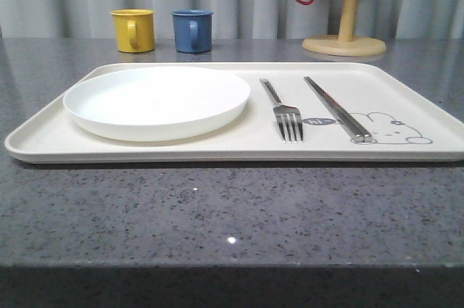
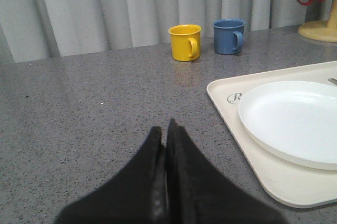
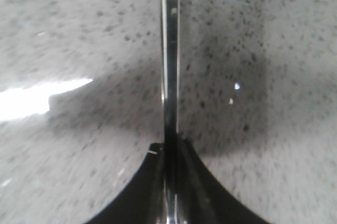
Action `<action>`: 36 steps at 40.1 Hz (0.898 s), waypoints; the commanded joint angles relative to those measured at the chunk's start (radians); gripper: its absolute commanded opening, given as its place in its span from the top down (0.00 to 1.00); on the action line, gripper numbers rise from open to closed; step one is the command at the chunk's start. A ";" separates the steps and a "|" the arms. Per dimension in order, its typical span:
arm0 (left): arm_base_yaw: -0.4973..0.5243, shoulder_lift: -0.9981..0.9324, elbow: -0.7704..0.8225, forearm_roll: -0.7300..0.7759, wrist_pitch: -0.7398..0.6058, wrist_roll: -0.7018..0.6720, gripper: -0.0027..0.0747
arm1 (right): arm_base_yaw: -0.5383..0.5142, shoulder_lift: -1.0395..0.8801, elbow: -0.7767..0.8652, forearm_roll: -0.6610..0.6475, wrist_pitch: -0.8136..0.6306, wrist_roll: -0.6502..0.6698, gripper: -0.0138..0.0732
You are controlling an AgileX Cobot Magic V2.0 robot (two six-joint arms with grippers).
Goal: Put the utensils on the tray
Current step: 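Move the right gripper back and grasp the steel spoon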
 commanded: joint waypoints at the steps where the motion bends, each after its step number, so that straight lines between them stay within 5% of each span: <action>1: 0.001 0.010 -0.030 -0.010 -0.086 -0.001 0.99 | -0.001 -0.106 -0.025 0.014 0.035 0.010 0.92; 16: 0.001 0.010 -0.030 -0.010 -0.086 -0.001 0.99 | 0.212 -0.275 -0.026 0.062 0.135 0.117 0.91; 28: 0.001 0.010 -0.030 -0.010 -0.086 -0.001 0.99 | 0.462 -0.228 -0.026 0.062 0.118 0.225 0.91; 36: 0.001 0.010 -0.030 -0.010 -0.086 -0.001 0.99 | 0.496 -0.154 -0.026 0.064 0.083 0.261 0.91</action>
